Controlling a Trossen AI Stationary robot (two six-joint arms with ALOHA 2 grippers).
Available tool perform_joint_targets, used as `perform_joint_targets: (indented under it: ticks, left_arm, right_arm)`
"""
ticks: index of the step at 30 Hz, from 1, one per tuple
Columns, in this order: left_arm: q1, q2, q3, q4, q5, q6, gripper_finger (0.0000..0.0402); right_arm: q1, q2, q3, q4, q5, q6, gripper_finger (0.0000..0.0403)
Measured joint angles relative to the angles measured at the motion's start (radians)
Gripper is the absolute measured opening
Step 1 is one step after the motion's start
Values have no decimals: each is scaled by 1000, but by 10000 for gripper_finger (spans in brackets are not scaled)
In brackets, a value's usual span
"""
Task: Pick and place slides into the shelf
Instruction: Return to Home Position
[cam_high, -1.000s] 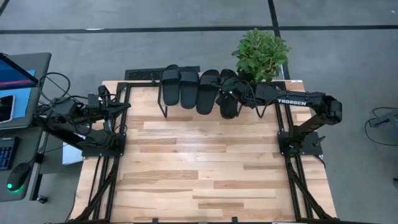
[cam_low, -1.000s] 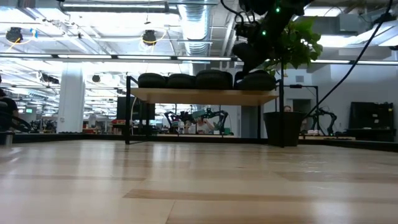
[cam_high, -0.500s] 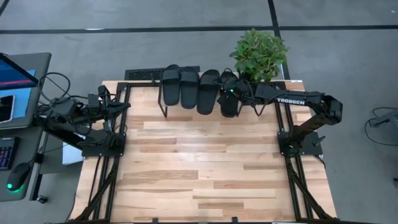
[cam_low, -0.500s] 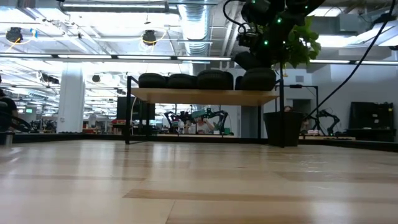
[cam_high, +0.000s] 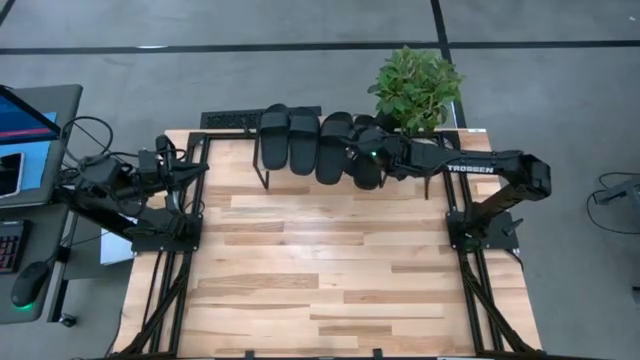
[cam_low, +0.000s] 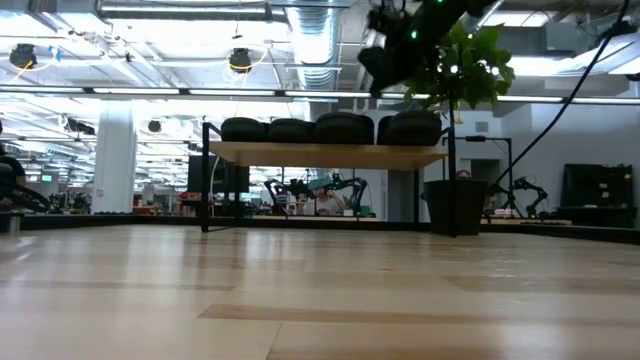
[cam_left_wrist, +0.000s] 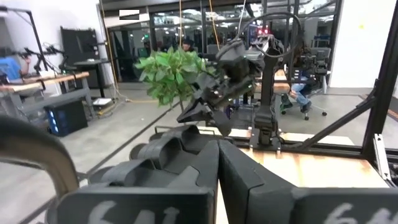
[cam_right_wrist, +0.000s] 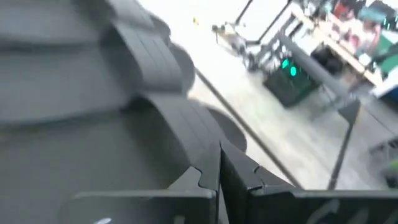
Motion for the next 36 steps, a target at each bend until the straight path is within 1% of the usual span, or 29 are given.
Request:
perform_joint_targets:
  ticks: [2, 4, 7, 10, 13, 16, 18, 19, 20, 21, 23, 25, 26, 30, 34, 36]
  left_arm:
    - [0, 0, 0, 14, -4, 24, 0]
    - [0, -7, 0, 19, -14, 53, 0]
    - [0, -40, 0, 26, -17, 87, 0]
    - [0, -104, 0, 16, -6, 88, 0]
    - [1, -202, -39, 17, 13, 70, 0]
    - [2, -313, -124, 56, 27, 37, 0]
    - [2, -311, -162, 69, 27, 17, 0]
    - [2, -305, -169, 34, 43, 10, 0]
    - [5, -296, -182, 41, 90, -5, 0]
    - [5, -285, -201, 93, 129, -14, 0]
    - [5, -276, -251, 153, 178, -29, 0]
    - [5, -288, -301, 175, 256, -57, 0]
    - [4, -297, -325, 206, 277, -68, 0]
    - [4, -312, -445, 253, 298, -113, 0]
    - [-4, -315, -541, 353, 325, -127, 0]
    - [-15, -313, -584, 367, 343, -129, 0]
  right_arm:
    - [21, -27, 1, 32, -2, -18, 0]
    - [45, -65, 4, 59, -28, -25, 0]
    - [86, -142, -10, 57, -108, -24, 0]
    - [131, -255, -86, 118, -176, -26, 0]
    - [180, -382, -215, 221, -193, -29, 0]
    - [231, -510, -374, 344, -214, -41, 0]
    - [261, -587, -478, 428, -271, -42, 0]
    - [276, -624, -525, 464, -296, -43, 0]
    - [292, -652, -571, 500, -313, -42, 0]
    - [310, -675, -610, 542, -333, -42, 0]
    - [345, -729, -694, 582, -361, -43, 0]
    - [384, -750, -756, 653, -396, -42, 0]
    - [403, -766, -794, 671, -404, -43, 0]
    - [476, -786, -903, 748, -401, -44, 0]
    - [531, -783, -981, 827, -401, -43, 0]
    - [556, -782, -1014, 868, -399, -42, 0]
